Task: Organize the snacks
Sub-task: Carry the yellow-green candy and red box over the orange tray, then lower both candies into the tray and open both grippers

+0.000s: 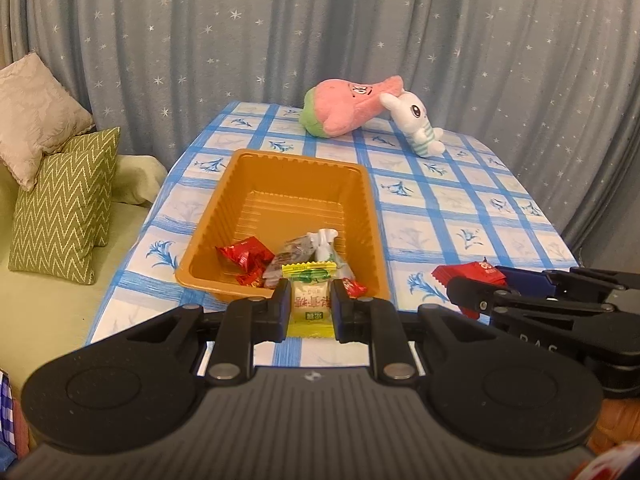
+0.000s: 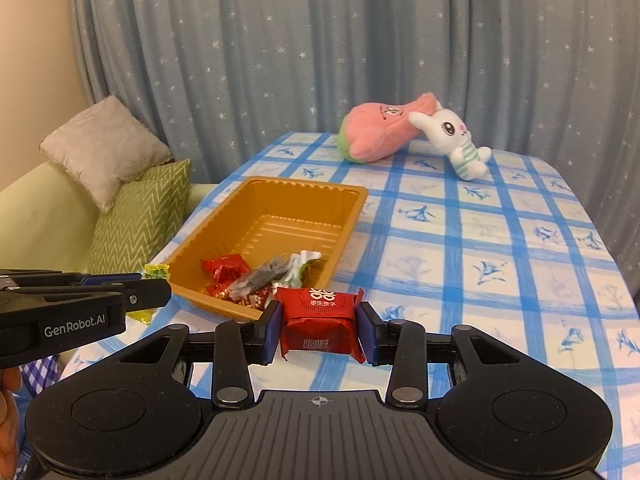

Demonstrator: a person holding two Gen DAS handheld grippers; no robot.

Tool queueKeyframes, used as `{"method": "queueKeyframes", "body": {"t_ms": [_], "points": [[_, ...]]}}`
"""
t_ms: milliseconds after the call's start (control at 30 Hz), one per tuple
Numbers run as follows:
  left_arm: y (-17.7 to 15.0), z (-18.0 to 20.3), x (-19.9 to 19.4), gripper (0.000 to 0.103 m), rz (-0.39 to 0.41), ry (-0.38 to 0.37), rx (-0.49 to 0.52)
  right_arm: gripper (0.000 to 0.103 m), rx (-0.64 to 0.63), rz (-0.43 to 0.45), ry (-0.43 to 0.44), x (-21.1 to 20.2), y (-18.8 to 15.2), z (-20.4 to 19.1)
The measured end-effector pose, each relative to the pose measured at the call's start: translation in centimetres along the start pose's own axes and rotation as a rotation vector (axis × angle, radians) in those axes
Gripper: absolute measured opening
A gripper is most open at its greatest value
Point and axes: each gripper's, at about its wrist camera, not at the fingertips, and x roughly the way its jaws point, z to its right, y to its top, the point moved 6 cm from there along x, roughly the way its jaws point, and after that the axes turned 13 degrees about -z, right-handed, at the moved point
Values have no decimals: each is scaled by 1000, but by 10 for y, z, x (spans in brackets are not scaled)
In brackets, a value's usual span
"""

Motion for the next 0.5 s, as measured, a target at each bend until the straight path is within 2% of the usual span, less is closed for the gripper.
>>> {"method": "queueKeyframes", "body": {"t_ms": [500], "points": [[41, -31, 47, 18, -20, 13, 0, 40, -25, -5, 13, 48, 46, -9]]}}
